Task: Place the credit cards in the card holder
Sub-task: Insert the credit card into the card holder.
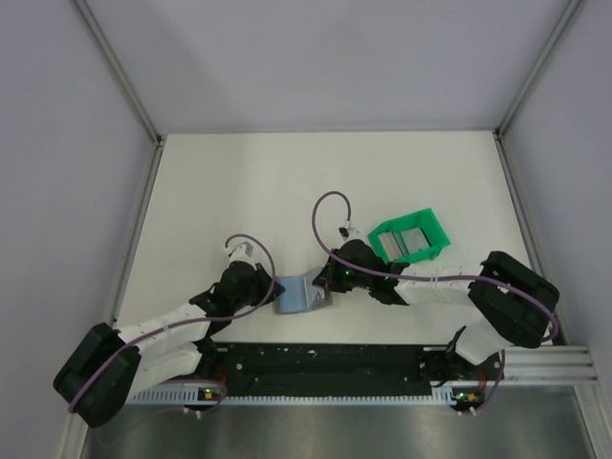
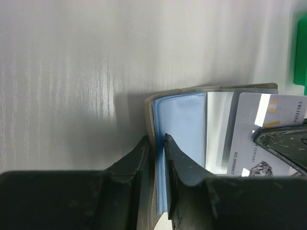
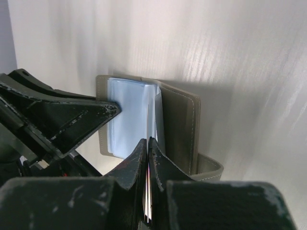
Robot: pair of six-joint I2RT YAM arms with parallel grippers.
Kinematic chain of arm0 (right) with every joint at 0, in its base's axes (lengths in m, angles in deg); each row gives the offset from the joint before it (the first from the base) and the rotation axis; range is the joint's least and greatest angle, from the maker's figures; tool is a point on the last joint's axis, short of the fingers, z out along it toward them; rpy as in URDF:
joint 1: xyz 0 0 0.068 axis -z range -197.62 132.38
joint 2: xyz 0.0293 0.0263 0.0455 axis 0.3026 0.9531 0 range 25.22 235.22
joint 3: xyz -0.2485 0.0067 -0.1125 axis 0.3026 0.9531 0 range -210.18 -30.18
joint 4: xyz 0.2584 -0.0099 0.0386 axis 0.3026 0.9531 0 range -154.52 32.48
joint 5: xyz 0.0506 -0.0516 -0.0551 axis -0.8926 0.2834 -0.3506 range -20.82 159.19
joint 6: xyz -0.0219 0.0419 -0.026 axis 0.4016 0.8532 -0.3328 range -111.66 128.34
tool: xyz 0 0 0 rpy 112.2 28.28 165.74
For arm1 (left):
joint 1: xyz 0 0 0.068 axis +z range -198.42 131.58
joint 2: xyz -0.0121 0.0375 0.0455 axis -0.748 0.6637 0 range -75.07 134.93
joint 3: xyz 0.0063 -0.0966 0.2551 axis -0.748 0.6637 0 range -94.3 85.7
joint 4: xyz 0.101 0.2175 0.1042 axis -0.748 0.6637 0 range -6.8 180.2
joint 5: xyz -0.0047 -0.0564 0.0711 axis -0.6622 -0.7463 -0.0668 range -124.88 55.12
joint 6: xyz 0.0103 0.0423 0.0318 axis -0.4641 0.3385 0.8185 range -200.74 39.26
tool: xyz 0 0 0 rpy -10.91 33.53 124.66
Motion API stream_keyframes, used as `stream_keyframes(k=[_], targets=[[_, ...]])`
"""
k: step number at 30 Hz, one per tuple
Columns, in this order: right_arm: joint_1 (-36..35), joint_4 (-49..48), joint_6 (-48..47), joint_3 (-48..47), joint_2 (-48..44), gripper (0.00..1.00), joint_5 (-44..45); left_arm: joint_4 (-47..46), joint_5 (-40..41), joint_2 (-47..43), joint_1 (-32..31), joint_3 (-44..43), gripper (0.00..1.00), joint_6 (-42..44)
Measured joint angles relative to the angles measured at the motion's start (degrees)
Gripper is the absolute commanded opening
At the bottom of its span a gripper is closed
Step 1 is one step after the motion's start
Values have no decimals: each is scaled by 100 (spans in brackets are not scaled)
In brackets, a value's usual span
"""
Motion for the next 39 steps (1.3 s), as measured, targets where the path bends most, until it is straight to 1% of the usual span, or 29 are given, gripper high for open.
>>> stream_keyframes(k=[5, 13, 20, 29, 33, 39], targets=[[15, -85, -20, 0, -57, 0, -4, -55, 2, 33, 0, 0, 22, -33], [20, -457, 11, 0, 457, 0, -326, -57, 7, 31, 0, 0, 24, -55], [20, -754, 52, 0, 667, 0, -483, -52, 63, 20, 2, 0, 24, -52], [20, -911, 92, 11, 675, 0, -498, -52, 131, 20, 0, 0, 25, -52], [20, -933, 101, 11, 680, 0, -520, -52, 131, 15, 0, -2, 26, -52], [20, -1154, 179, 11, 857, 0, -586, -13, 144, -17, 0, -2, 27, -52]])
